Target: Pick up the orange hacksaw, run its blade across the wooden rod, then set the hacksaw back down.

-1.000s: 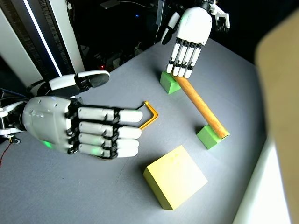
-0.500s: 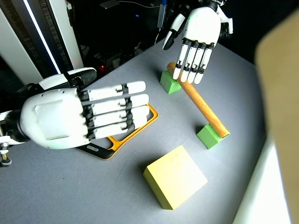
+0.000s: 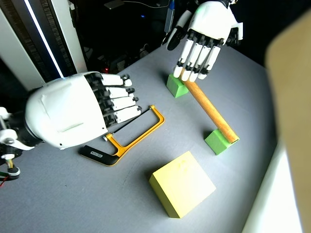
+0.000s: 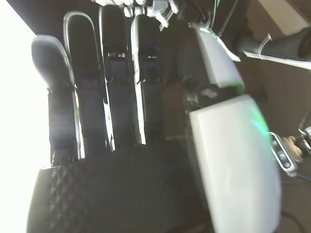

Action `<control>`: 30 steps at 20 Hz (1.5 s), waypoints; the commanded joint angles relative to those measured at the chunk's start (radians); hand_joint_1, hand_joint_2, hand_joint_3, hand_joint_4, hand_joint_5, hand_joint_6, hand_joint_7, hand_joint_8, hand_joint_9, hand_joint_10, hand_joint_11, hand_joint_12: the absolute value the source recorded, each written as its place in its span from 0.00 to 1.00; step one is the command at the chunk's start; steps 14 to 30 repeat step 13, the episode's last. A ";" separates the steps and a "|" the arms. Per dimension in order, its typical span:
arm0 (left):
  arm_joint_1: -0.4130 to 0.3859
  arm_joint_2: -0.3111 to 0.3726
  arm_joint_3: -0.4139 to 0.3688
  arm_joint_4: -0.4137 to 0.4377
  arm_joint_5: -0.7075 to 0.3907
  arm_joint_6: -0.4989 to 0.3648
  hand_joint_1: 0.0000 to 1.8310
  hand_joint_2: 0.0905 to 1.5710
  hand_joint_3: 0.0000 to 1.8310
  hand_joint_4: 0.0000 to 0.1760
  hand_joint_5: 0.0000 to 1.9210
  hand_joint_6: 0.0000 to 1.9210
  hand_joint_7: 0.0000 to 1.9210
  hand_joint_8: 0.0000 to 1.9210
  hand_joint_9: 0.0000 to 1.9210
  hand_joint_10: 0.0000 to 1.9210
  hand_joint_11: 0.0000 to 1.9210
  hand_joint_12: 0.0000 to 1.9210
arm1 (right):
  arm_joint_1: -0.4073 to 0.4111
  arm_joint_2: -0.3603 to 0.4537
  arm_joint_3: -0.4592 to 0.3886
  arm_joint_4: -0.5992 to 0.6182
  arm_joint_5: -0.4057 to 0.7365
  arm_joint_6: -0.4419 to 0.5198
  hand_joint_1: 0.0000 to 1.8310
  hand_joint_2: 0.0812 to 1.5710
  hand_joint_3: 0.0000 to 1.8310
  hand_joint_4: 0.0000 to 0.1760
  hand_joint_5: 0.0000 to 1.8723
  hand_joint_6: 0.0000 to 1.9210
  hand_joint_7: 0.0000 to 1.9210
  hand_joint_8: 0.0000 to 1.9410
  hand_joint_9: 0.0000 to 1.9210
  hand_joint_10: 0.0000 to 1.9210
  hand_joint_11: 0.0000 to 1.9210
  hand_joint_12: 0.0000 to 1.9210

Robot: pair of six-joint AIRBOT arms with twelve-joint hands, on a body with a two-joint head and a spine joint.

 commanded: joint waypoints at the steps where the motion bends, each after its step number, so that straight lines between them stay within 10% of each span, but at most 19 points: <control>1: -0.008 0.008 0.007 -0.070 -0.084 0.001 0.44 0.80 0.00 0.00 0.64 1.00 0.60 1.00 0.65 1.00 0.69 1.00 | 0.010 0.005 -0.004 0.040 0.118 -0.003 0.38 0.80 0.01 0.00 0.58 1.00 0.68 1.00 0.78 1.00 0.91 1.00; 7: -0.014 -0.014 0.054 -0.070 -0.087 0.006 0.41 0.82 0.01 0.00 0.71 1.00 0.70 1.00 0.74 1.00 0.79 1.00 | 0.057 0.001 -0.004 -0.037 0.133 -0.012 0.40 0.85 0.00 0.00 0.65 1.00 0.72 1.00 0.81 1.00 0.91 1.00; 13: 0.010 -0.030 0.103 -0.069 -0.104 0.006 0.42 0.83 0.00 0.00 0.67 1.00 0.68 1.00 0.71 1.00 0.76 1.00 | 0.077 0.025 -0.032 -0.060 0.166 -0.054 0.41 0.85 0.00 0.26 0.63 1.00 0.71 1.00 0.79 1.00 0.89 1.00; 30: 0.010 -0.030 0.103 -0.069 -0.104 0.006 0.42 0.83 0.00 0.00 0.67 1.00 0.68 1.00 0.71 1.00 0.76 1.00 | 0.077 0.025 -0.032 -0.060 0.166 -0.054 0.41 0.85 0.00 0.26 0.63 1.00 0.71 1.00 0.79 1.00 0.89 1.00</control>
